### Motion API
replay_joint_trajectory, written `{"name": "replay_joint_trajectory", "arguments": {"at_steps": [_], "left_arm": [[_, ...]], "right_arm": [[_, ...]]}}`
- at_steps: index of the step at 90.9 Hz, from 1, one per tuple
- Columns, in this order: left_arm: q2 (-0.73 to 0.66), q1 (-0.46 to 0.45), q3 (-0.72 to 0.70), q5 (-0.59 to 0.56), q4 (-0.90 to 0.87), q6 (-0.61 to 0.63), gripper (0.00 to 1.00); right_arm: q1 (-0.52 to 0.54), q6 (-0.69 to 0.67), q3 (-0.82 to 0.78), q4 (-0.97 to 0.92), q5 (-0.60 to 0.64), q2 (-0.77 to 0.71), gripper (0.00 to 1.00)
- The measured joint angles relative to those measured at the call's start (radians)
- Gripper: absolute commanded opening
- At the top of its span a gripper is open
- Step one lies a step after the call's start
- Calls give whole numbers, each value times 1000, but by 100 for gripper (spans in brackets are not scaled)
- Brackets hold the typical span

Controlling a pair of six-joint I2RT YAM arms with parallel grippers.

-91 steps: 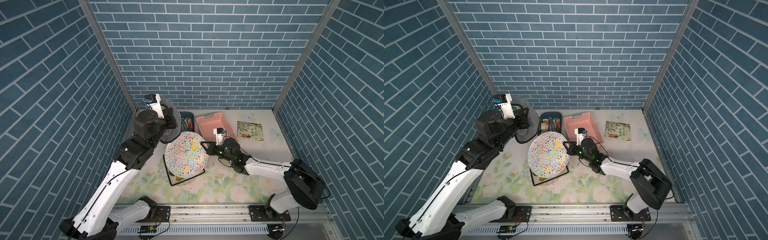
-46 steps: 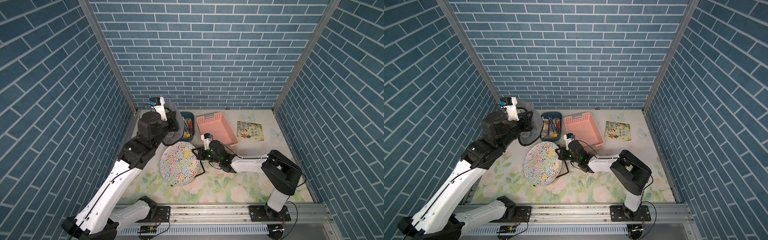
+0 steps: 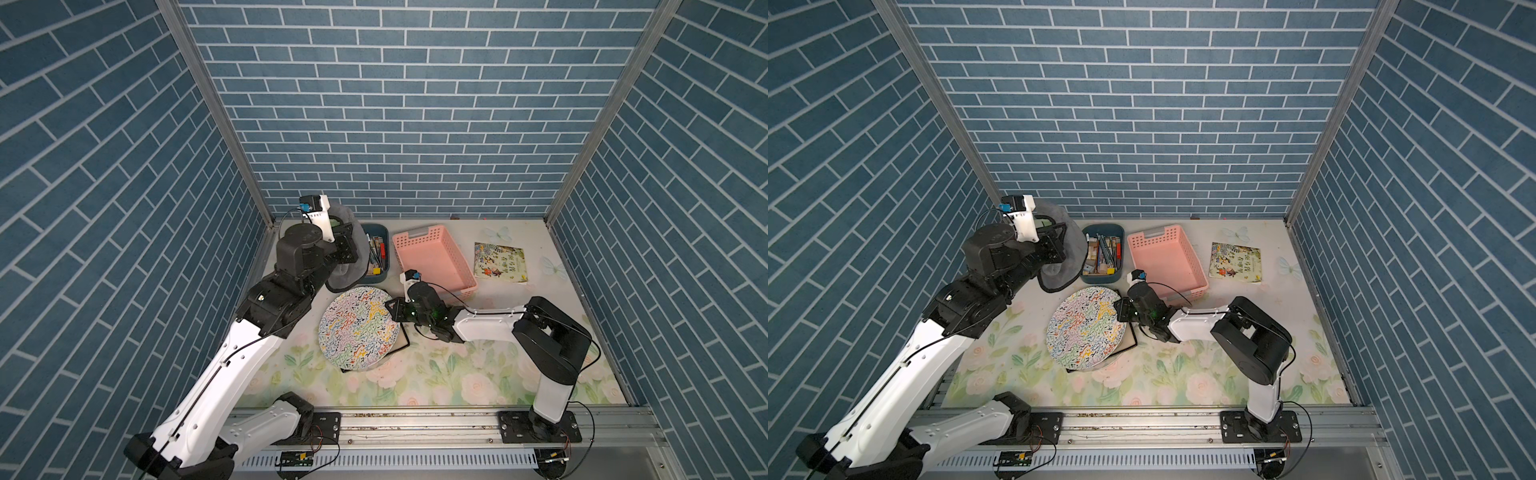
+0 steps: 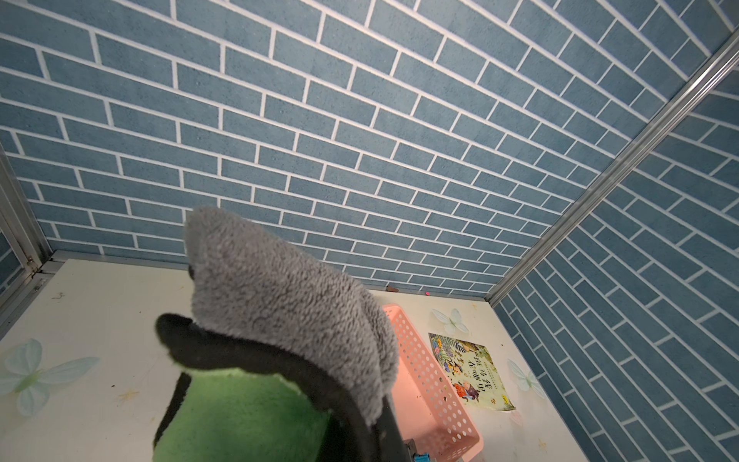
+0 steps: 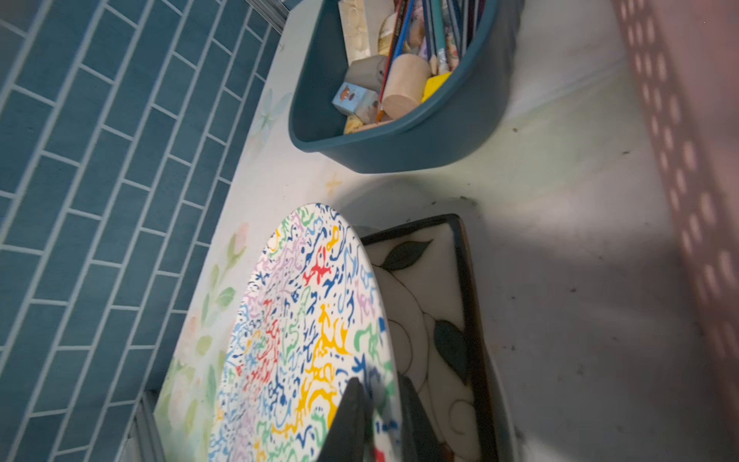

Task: Wipe the wet plate dry
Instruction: Place the plate on the plate, then place the towel at the center of the board.

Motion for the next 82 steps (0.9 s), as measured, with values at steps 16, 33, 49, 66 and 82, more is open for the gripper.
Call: {"name": "replay_joint_trajectory", "arguments": {"at_steps": [16,33,49,66,82], "left_arm": [[0,2,-9,3,12,-5,0],[0,6,-42,2,11,-16,0],[3,29,-58,-26,3,-36,0],[36,173,-80,-36,10,-60,0],[203,369,-80,0,28,-74,6]], "right_arm": [[8,-88,29,-105,66,31,31],[21,-178,31,-188,114,36,59],[26,-198,29,-231,132,-29,68],[26,-210,13,-190,166,-236,76],[9,-209,-14,-102,220,-385,77]]}}
